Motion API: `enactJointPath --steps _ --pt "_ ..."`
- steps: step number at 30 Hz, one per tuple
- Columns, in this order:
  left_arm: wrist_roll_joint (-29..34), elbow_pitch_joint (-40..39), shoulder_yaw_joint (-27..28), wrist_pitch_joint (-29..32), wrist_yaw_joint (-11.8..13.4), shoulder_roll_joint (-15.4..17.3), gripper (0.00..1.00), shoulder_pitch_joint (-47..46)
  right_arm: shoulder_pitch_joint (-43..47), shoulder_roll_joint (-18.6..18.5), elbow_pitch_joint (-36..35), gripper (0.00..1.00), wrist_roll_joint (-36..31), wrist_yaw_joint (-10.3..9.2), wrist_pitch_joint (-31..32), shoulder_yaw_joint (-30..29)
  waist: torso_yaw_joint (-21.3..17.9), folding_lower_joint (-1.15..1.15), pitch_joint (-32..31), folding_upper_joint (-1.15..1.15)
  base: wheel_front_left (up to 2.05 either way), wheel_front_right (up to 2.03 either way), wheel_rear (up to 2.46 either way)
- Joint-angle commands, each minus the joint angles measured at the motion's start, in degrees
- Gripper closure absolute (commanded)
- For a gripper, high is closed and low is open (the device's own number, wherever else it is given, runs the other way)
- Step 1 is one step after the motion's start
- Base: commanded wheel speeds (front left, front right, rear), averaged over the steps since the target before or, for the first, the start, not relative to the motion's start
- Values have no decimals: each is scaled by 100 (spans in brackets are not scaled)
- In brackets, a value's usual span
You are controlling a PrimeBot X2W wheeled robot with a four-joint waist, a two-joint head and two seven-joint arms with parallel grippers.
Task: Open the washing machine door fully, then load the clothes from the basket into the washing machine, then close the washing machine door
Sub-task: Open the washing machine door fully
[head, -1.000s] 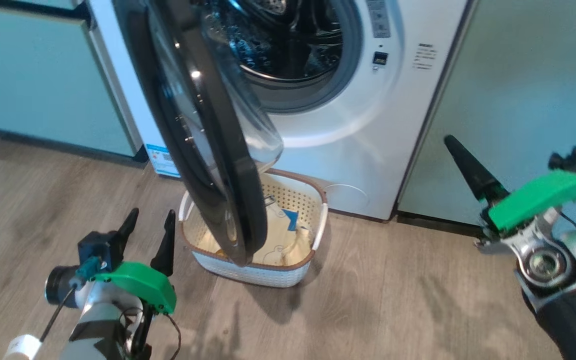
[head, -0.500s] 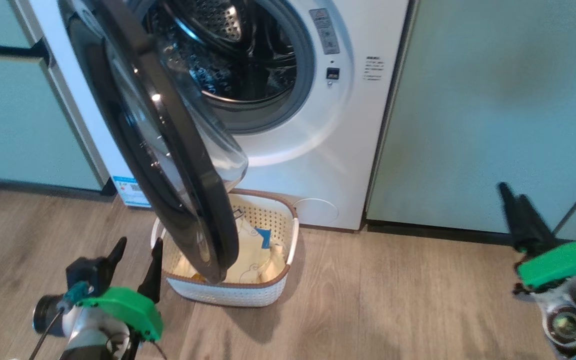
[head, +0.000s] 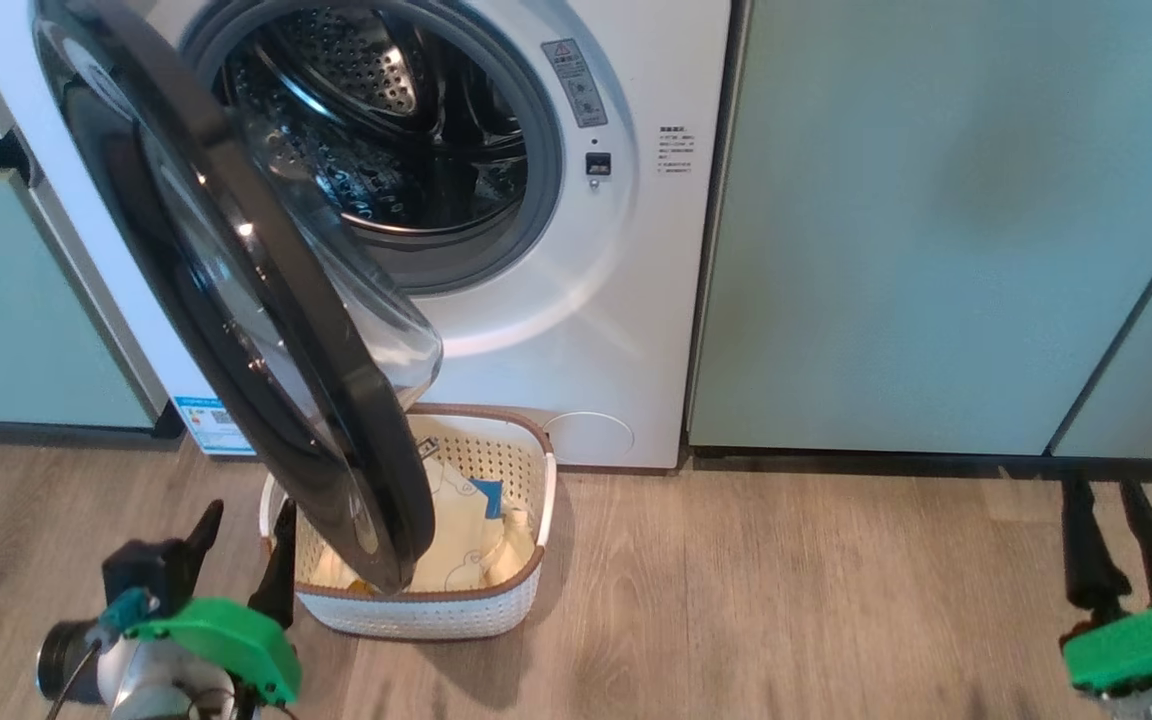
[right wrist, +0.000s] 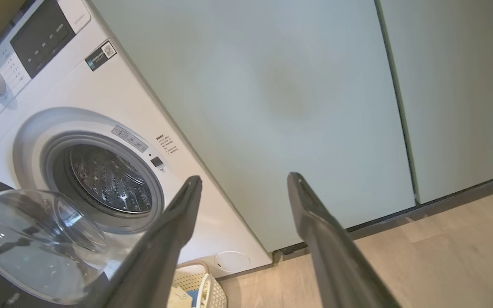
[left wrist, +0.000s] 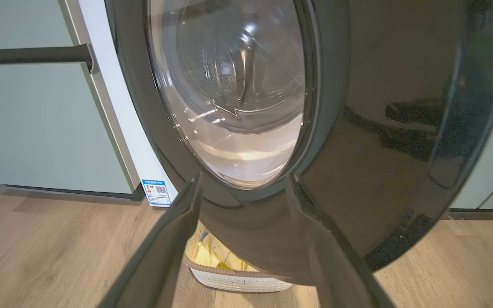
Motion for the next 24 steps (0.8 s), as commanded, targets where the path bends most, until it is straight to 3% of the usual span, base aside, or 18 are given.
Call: enactJointPath --steps 1,8,13,24 --pt "-17 -204 245 -52 -29 156 0 -163 -98 -31 -238 0 -195 -14 -54 28 -18 0 -6 0 0 0 0" --pt "-18 -241 338 -52 -42 108 0 -96 418 212 -458 0 -1284 -14 -54 -326 -104 0 -18 0 0 0 0" --pt "-16 -238 367 -52 -52 72 0 -88 644 262 -444 0 -1799 -14 -54 -255 -115 0 -11 0 0 0 0" --pt "-9 -204 397 -52 -72 55 0 -135 816 281 -382 0 -2298 -14 -54 -169 -84 0 40 0 0 0 0"
